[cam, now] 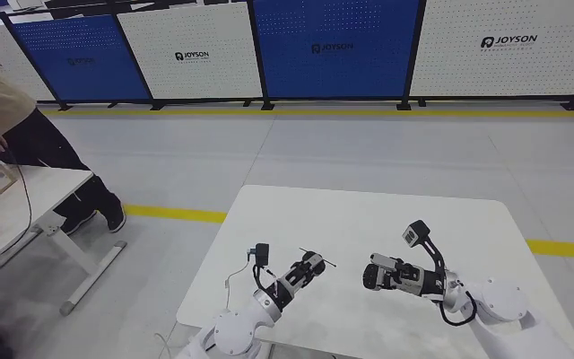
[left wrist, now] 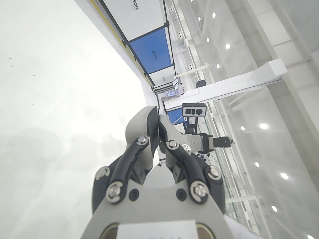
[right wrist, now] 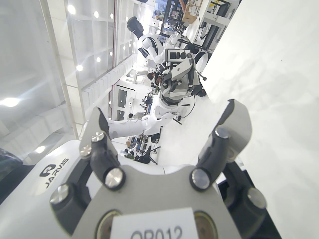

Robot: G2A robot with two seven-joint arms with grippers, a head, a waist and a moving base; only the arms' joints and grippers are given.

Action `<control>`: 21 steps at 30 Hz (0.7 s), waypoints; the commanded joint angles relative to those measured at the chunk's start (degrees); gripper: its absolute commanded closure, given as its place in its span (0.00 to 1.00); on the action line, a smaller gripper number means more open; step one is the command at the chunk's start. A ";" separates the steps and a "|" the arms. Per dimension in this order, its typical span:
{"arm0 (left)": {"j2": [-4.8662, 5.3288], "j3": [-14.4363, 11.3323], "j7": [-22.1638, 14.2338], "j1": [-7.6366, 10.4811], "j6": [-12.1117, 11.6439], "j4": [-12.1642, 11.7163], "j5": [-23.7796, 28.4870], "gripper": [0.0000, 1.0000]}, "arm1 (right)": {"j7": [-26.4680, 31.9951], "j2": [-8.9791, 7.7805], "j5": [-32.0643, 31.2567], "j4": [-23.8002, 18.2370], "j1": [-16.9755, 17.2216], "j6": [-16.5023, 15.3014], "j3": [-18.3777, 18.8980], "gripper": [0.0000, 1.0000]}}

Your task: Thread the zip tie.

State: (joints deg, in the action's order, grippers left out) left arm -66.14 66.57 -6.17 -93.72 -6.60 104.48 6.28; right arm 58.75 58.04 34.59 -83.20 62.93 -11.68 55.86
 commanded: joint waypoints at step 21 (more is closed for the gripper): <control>0.21 4.43 -5.08 0.81 10.16 -1.14 11.44 1.00 | 6.14 -2.40 -6.78 -2.93 3.50 4.42 7.11 0.00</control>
State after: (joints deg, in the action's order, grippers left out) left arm -65.93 71.00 -11.25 -92.91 3.55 103.35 17.69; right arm 64.89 55.64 27.81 -86.12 66.43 -7.27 62.96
